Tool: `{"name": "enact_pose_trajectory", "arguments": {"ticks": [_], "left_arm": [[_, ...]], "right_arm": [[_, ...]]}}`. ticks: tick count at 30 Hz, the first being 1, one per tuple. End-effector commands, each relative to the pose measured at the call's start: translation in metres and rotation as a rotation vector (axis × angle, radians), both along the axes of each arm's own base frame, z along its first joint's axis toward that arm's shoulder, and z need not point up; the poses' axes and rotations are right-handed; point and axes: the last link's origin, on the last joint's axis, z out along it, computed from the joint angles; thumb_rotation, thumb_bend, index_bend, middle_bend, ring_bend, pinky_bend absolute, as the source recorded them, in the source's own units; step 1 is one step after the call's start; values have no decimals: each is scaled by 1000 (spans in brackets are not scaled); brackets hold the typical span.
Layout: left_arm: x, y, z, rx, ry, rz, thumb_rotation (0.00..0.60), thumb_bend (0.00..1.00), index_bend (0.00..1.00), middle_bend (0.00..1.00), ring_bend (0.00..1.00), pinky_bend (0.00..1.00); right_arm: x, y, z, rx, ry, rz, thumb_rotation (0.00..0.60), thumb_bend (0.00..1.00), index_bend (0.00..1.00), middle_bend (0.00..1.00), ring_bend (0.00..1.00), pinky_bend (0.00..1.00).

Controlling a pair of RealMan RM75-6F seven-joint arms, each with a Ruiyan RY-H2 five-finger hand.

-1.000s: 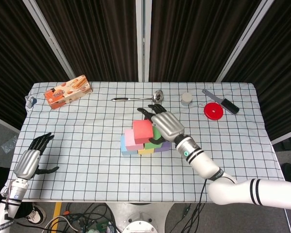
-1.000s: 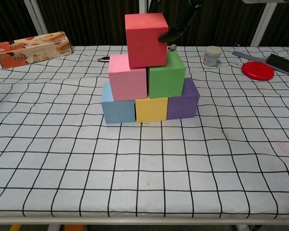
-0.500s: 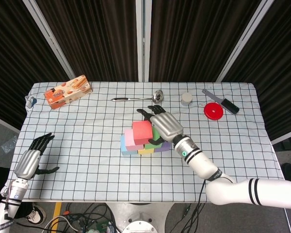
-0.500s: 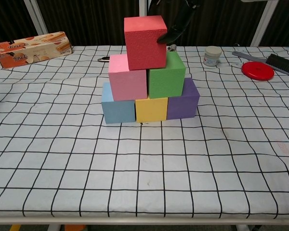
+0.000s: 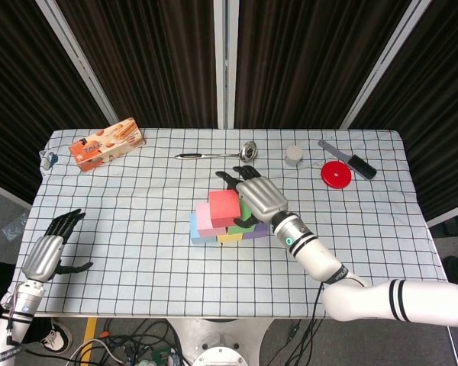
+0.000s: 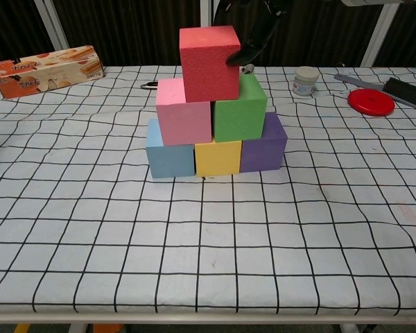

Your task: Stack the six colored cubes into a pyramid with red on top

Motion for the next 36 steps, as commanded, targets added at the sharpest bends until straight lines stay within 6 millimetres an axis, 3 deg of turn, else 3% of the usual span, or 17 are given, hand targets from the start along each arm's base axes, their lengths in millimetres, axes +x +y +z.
{"name": "enact_pose_trajectory", "arguments": {"ticks": [1,8,16,28,36], "left_arm": [[-1,0,0,-1,-1,3,600,0,75,26,0,37],[-1,-1,0,1,-2,3,600,0,75,26,0,37],[-2,-1,0,2,-3,5,600,0,75,26,0,37],[0,1,0,2,-2,-1,600,0,75,26,0,37],[6,9,-10,0,1,-3,600,0,75,26,0,37]], "right_arm": [[-1,0,-1,1,0,-4,600,309,0,461,25,0],[-1,-1,-3,6,5,-8,600,303,0,435,25,0],[0,-1,-3,8,-14,-3,600,214,0,209,0,0],[-1,2,8,4,-62,3,600,139,0,110,0,0],[-39,-3,31,-73,-70,-73,600,125,0,91,0,0]]}}
